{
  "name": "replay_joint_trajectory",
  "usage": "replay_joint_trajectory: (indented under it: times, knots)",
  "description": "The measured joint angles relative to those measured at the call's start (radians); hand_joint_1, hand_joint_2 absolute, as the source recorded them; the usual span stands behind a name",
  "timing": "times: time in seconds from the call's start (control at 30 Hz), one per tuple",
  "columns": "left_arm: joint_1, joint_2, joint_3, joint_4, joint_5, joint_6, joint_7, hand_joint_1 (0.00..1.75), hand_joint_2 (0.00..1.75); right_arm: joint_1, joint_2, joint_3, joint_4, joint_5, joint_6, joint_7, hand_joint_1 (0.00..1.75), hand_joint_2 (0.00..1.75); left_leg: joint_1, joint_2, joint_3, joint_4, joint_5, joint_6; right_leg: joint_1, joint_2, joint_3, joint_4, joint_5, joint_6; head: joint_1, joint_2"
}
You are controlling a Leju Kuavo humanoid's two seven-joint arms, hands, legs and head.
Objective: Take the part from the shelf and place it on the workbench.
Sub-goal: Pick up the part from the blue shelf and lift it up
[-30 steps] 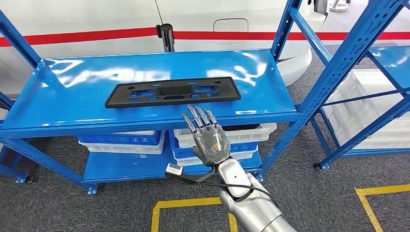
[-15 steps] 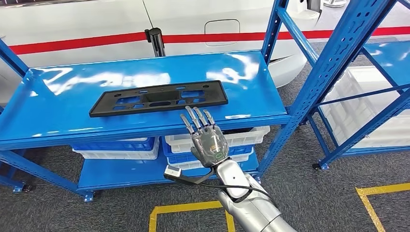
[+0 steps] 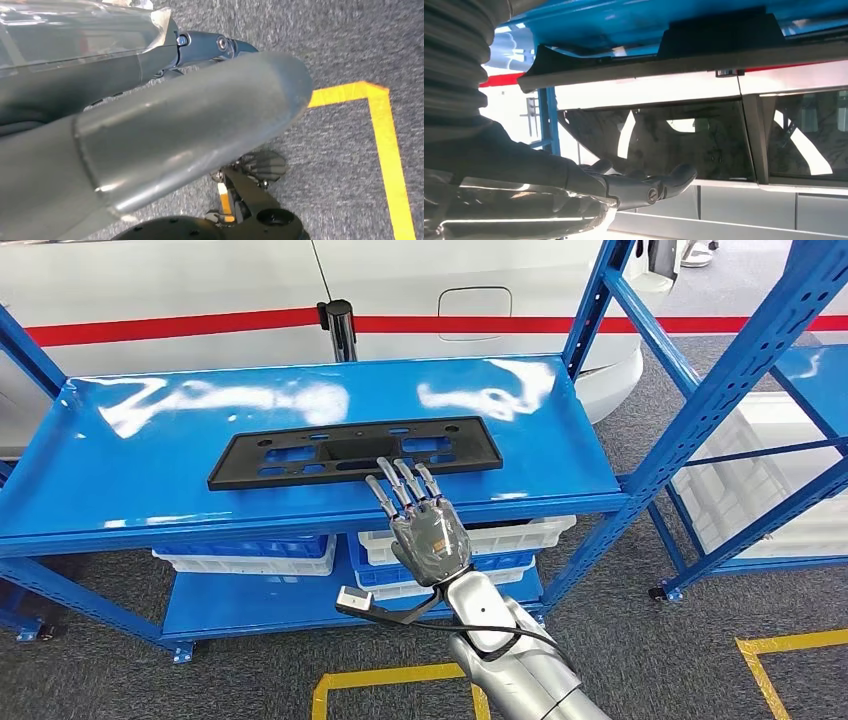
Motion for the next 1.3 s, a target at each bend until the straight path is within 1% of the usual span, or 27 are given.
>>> replay_joint_trajectory:
  times: [0.03,0.07,0.1,0.13,0.2,0.23,0.3,0.37,0.47,0.5,0.53,0.57,0.6,0.63,0.67,0.7,0.77,0.87,0.93,1.0,1.03,1.07,1.1,1.17,1.2,1.23,1.3]
  knots:
    - [0.0,0.0,0.0,0.0,0.0,0.0,0.001,0.0,0.0,0.001,0.0,0.0,0.0,0.0,0.0,0.0,0.0,1.75,-0.001,-0.001,0.003,0.0,-0.002,0.0,0.0,0.0,-0.002,-0.011,0.017,0.006,0.0,0.0]
    - [0.0,-0.001,0.0,0.0,0.0,0.0,0.002,0.0,0.0,0.002,0.0,0.0,0.0,0.0,0.0,0.0,0.0,1.75,-0.001,-0.002,0.006,0.001,-0.005,-0.002,0.0,0.0,0.014,-0.058,0.045,0.013,0.0,0.0]
    - [0.0,-0.001,0.0,0.0,0.0,0.0,0.002,0.0,0.0,0.002,0.0,0.001,-0.001,0.001,0.0,0.0,0.0,1.75,-0.001,-0.003,0.011,0.001,-0.008,-0.005,0.0,-0.001,0.044,-0.129,0.078,0.019,0.0,0.0]
    - [0.0,-0.002,0.0,0.0,0.0,0.0,0.002,0.0,0.0,0.001,0.001,0.001,-0.001,0.001,0.0,0.0,0.0,1.75,-0.004,-0.004,0.014,0.003,-0.013,-0.009,0.002,-0.002,0.076,-0.198,0.107,0.019,0.0,0.0]
    - [-0.001,-0.004,0.0,0.0,0.0,0.001,0.002,0.0,0.0,0.001,0.003,0.001,-0.002,0.002,0.001,0.0,0.0,1.75,-0.008,-0.005,0.018,0.007,-0.023,-0.02,0.004,-0.004,0.113,-0.276,0.135,0.007,-0.001,0.0]
    - [-0.001,-0.004,0.0,0.0,0.0,0.001,0.003,0.0,0.0,0.001,0.004,0.001,-0.002,0.003,0.001,0.0,0.0,1.75,-0.008,-0.005,0.02,0.007,-0.027,-0.026,0.007,-0.003,0.117,-0.282,0.136,-0.002,-0.002,0.0]
    - [-0.002,-0.004,0.0,0.0,0.0,0.001,0.003,0.0,0.0,0.001,0.006,0.001,-0.002,0.003,0.001,0.0,0.0,1.75,-0.002,-0.004,0.023,0.01,-0.034,-0.037,0.003,-0.002,0.122,-0.284,0.136,-0.017,-0.003,0.0]
    - [-0.003,-0.004,0.0,0.0,0.0,0.001,0.003,0.0,0.0,0.0,0.01,0.001,-0.003,0.005,0.001,-0.001,0.0,1.75,0.005,-0.002,0.004,0.059,-0.065,-0.048,-0.004,-0.001,0.13,-0.289,0.135,-0.032,-0.006,0.0]
    - [-0.002,-0.004,0.0,0.0,-0.002,0.001,0.002,0.0,0.0,0.001,0.014,0.001,-0.003,0.007,0.001,-0.003,0.0,1.75,0.01,0.0,-0.088,0.234,-0.143,-0.061,-0.002,-0.001,0.137,-0.289,0.129,-0.043,-0.011,0.0]
    - [-0.001,-0.004,0.0,0.0,-0.003,0.001,0.002,0.0,0.0,0.001,0.015,0.001,-0.003,0.008,0.001,-0.003,0.0,1.75,0.011,0.0,-0.112,0.267,-0.146,-0.064,-0.001,-0.001,0.139,-0.288,0.127,-0.044,-0.011,0.0]
    - [-0.001,-0.004,0.0,0.0,-0.003,0.001,0.002,0.0,0.0,0.002,0.015,0.001,-0.003,0.008,0.002,-0.004,0.0,1.75,0.011,0.0,-0.118,0.262,-0.128,-0.065,0.0,0.0,0.141,-0.288,0.125,-0.044,-0.011,0.0]
    - [-0.001,-0.004,0.0,0.0,-0.003,0.001,0.002,0.0,0.0,0.002,0.015,0.001,-0.003,0.009,0.002,-0.004,0.0,1.75,0.011,0.001,-0.104,0.22,-0.093,-0.064,0.0,0.001,0.145,-0.288,0.122,-0.043,-0.011,0.0]
    - [-0.001,-0.004,0.0,0.0,-0.003,0.001,0.002,0.0,0.0,0.002,0.016,0.001,-0.003,0.009,0.001,-0.004,0.0,1.75,0.012,0.001,-0.076,0.151,-0.051,-0.062,0.0,0.002,0.149,-0.288,0.118,-0.041,-0.011,0.0]
    - [-0.002,-0.004,0.0,0.0,-0.003,0.001,0.002,0.0,0.0,0.002,0.016,0.001,-0.003,0.009,0.001,-0.005,0.0,1.75,0.011,0.001,-0.048,0.089,-0.022,-0.059,0.001,0.003,0.154,-0.288,0.115,-0.037,-0.011,0.0]
    - [-0.003,-0.005,0.0,0.0,-0.003,0.001,0.002,0.0,0.0,0.001,0.017,0.001,-0.003,0.009,0.001,-0.006,0.0,1.75,0.009,0.001,-0.026,0.043,-0.004,-0.054,0.004,0.003,0.157,-0.289,0.112,-0.033,-0.011,0.0]
    - [-0.003,-0.005,0.0,0.0,-0.003,0.001,0.002,0.0,0.0,0.001,0.017,0.001,-0.003,0.009,0.0,-0.006,0.0,1.75,0.005,0.0,-0.015,0.02,0.0,-0.049,0.006,0.003,0.158,-0.29,0.11,-0.029,-0.01,0.0]
    - [-0.004,-0.005,0.0,0.0,-0.003,0.001,0.001,0.0,0.0,-0.001,0.018,0.002,-0.003,0.009,-0.002,-0.008,0.0,1.75,-0.002,-0.001,-0.011,0.013,-0.004,-0.035,0.007,0.003,0.16,-0.294,0.108,-0.018,-0.01,0.0]
    - [-0.004,-0.006,0.0,0.0,-0.003,0.001,0.0,0.0,0.0,-0.001,0.019,0.002,-0.004,0.01,-0.003,-0.009,0.0,1.75,0.002,0.0,-0.001,-0.002,0.002,-0.016,0.008,0.002,0.152,-0.28,0.097,-0.007,-0.009,0.0]
    - [-0.004,-0.006,0.0,0.0,-0.003,0.001,0.0,0.0,0.0,-0.002,0.018,0.002,-0.004,0.009,-0.006,-0.009,0.0,1.75,0.003,0.001,0.005,-0.007,0.002,-0.006,0.006,0.001,0.108,-0.195,0.062,-0.011,-0.007,0.0]
    - [-0.005,-0.006,0.0,0.0,-0.003,0.001,0.0,0.0,0.0,0.001,0.015,0.003,-0.003,0.009,-0.008,-0.009,0.0,1.75,0.002,0.001,0.007,-0.007,-0.001,0.001,0.004,0.001,0.032,-0.058,0.017,-0.016,-0.006,0.0]
    - [-0.004,-0.006,0.0,0.0,-0.003,0.001,0.0,0.0,0.0,0.003,0.014,0.003,-0.002,0.009,-0.008,-0.009,0.0,1.75,0.002,0.0,0.008,-0.007,-0.003,0.002,0.004,0.001,0.002,-0.013,0.008,-0.013,-0.006,0.0]
    - [-0.004,-0.006,0.0,0.0,-0.003,0.001,0.0,0.0,0.0,0.004,0.012,0.003,-0.002,0.009,-0.008,-0.009,0.0,1.75,0.002,-0.001,0.01,-0.007,-0.005,0.001,0.003,0.001,-0.011,-0.001,0.015,-0.007,-0.006,0.0]
    - [-0.003,-0.007,0.0,0.0,-0.003,0.001,0.0,0.0,0.0,0.005,0.012,0.003,-0.001,0.009,-0.008,-0.009,0.0,1.75,0.002,-0.002,0.014,-0.006,-0.007,-0.001,0.002,0.0,-0.004,-0.03,0.037,0.001,-0.006,0.0]
    - [-0.003,-0.008,0.0,0.0,-0.003,0.001,0.0,0.0,0.0,0.004,0.012,0.004,-0.001,0.009,-0.008,-0.01,0.0,1.75,0.001,-0.004,0.023,-0.006,-0.015,-0.008,-0.001,-0.003,0.057,-0.167,0.1,0.015,-0.005,0.0]
    - [-0.003,-0.009,0.0,0.0,-0.003,0.001,0.0,0.0,0.0,0.003,0.012,0.004,-0.001,0.009,-0.008,-0.011,0.0,1.75,-0.001,-0.005,0.027,-0.004,-0.021,-0.014,-0.002,-0.004,0.086,-0.229,0.125,0.015,-0.005,0.0]
    - [-0.003,-0.009,0.0,0.0,-0.003,0.001,0.0,0.0,0.0,0.002,0.014,0.005,0.0,0.01,-0.008,-0.012,0.0,1.75,-0.002,-0.005,0.03,-0.003,-0.025,-0.02,-0.001,-0.006,0.105,-0.269,0.139,0.012,-0.005,0.0]
    - [-0.004,-0.01,0.0,0.0,-0.004,0.001,-0.001,0.0,0.0,0.0,0.017,0.005,0.001,0.01,-0.008,-0.014,0.0,1.75,-0.001,-0.005,0.033,-0.005,-0.029,-0.035,0.007,-0.005,0.115,-0.284,0.143,-0.005,-0.005,0.0]
